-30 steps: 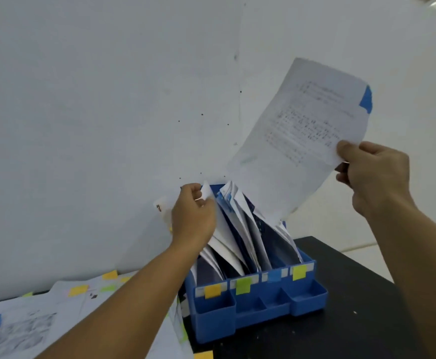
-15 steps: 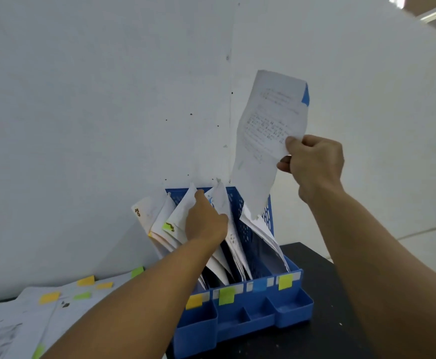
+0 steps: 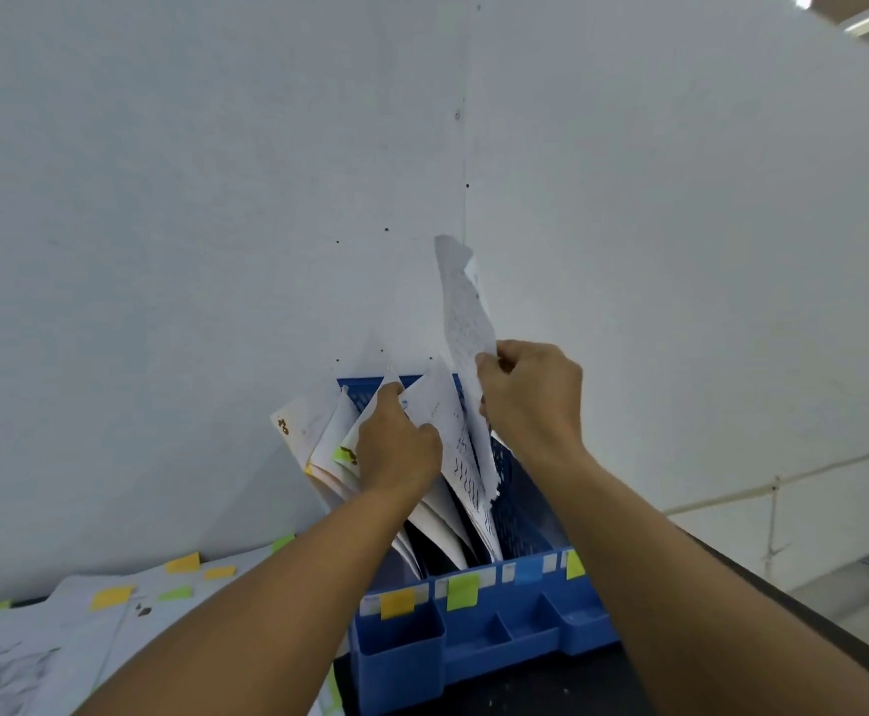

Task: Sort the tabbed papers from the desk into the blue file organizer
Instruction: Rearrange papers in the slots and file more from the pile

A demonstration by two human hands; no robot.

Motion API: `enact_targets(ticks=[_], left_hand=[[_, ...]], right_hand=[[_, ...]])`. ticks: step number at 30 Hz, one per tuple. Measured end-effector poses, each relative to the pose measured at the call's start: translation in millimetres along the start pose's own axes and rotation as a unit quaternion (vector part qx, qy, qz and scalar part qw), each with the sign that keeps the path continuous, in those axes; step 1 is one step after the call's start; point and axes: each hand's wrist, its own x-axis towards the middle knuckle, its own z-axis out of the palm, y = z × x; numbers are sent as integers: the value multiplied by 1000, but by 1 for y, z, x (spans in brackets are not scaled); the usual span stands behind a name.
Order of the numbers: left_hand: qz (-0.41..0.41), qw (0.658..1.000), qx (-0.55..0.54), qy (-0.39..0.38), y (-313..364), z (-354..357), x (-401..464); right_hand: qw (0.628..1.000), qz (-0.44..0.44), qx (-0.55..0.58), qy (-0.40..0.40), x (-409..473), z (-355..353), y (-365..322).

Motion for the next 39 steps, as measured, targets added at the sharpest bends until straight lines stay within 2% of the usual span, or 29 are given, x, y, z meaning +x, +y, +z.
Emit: enact_targets(ticks=[4, 9, 13, 16, 20, 24, 27, 30, 33, 36, 39], left_hand=[[16, 999, 14, 27, 4, 0, -2], [28, 998, 15, 47, 5, 0, -6], [25, 1000, -3, 18, -3, 4, -6], [16, 1000, -9, -2, -9, 2, -6], [-6, 1000, -6, -21, -14, -7, -7], [-8, 996, 8, -91, -17, -34, -30], [18, 994, 9, -108, -29, -63, -57], [19, 995, 35, -96, -59, -95, -85], [-24, 995, 57, -80, -96, -133, -115], [-65, 991, 104, -53, -127, -171, -140], [-90, 983, 153, -41, -150, -204, -159]], right_hand=[[997, -12, -61, -38, -23, 14, 23], [987, 56, -131, -73, -40, 26, 67], [967, 77, -208, -126, -50, 29, 90], [961, 81, -221, -144, -52, 30, 98], [970, 83, -196, -120, -57, 32, 100], [975, 68, -194, -85, -75, 30, 88], [980, 16, -197, -15, -101, 33, 75], [989, -90, -115, 17, -134, 41, 58], [985, -154, -57, -62, -173, 61, 40], [971, -113, -37, -209, -208, 87, 24], [945, -68, -39, -319, -232, 114, 16]])
